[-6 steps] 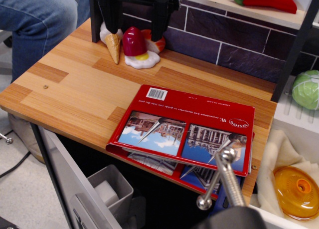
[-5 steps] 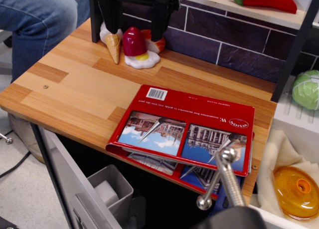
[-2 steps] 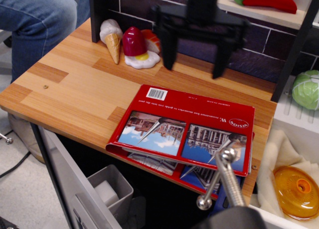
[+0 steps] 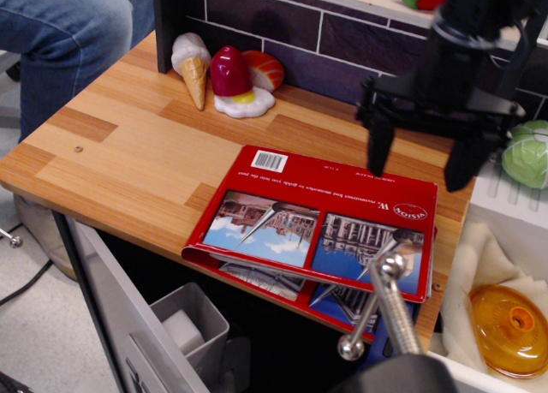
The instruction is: Open book
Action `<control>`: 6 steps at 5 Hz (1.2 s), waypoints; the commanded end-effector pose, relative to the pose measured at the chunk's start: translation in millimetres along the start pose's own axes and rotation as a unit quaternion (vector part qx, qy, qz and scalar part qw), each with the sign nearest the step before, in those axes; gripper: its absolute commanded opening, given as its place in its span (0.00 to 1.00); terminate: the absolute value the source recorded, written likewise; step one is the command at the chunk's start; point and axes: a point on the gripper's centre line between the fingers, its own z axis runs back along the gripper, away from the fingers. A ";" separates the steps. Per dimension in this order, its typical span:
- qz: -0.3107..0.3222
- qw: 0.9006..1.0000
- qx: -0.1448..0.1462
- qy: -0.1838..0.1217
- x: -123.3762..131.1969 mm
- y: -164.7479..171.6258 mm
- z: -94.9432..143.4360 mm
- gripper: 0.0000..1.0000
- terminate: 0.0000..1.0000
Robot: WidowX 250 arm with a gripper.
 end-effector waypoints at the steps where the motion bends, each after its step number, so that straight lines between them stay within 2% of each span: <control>1: 0.037 0.997 0.017 -0.061 15.5 -30.8 2.0 1.00 0.00; 3: 0.058 0.995 0.056 -0.064 30.0 -40.8 -9.0 1.00 0.00; 4: 0.061 0.993 0.077 -0.071 27.4 -39.2 -19.2 1.00 0.00; 5: 0.063 0.991 0.100 -0.057 25.4 -30.7 -28.9 1.00 0.00; 6: 0.057 0.990 0.113 -0.059 17.2 -21.9 -33.7 1.00 0.00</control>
